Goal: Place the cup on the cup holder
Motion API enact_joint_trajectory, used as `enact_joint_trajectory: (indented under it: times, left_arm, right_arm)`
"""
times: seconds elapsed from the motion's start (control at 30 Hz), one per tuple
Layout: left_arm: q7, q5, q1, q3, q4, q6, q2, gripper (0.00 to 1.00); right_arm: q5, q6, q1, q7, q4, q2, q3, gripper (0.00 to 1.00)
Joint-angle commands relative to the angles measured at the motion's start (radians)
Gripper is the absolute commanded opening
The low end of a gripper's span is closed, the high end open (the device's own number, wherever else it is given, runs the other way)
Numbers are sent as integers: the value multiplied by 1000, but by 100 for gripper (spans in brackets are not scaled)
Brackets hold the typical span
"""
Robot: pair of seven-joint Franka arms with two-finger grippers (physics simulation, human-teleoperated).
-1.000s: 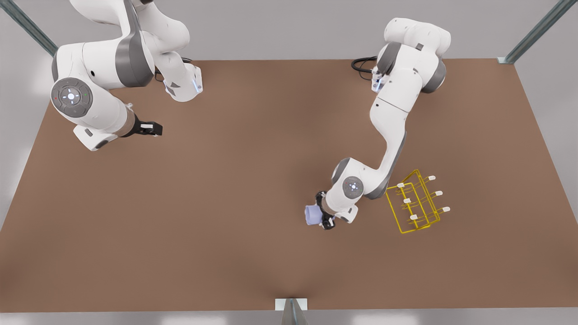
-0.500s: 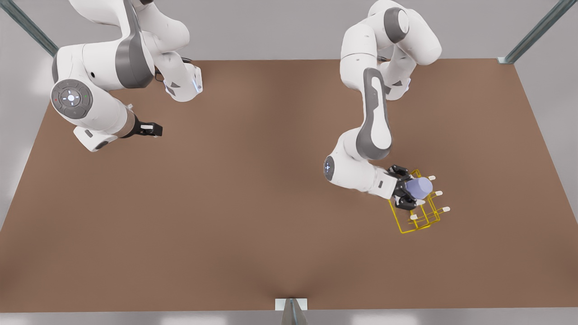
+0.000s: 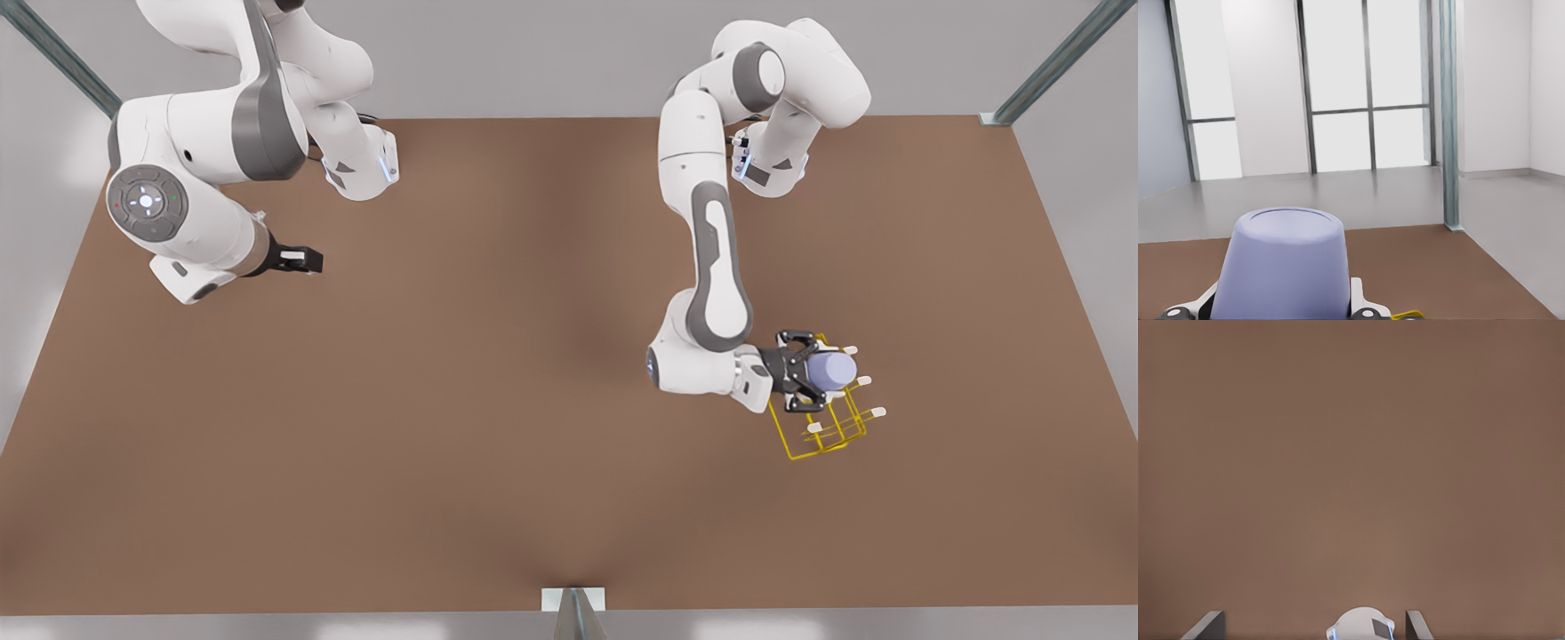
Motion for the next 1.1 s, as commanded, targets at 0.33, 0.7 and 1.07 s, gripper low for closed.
enact_joint_trajectory:
  times: [0.33,0.7,1.07]
  left_arm:
    - [-117,-4,36,-23,14,148,30,71]
    - [-31,-2,29,3,12,134,19,100]
    - [1561,-449,972,-1035,332,-434,-794,100]
  right_arm:
    - [0,1,1,4,0,1,1,100]
    - [2,1,2,4,0,4,4,100]
    - [-7,17,2,1,26,5,4,100]
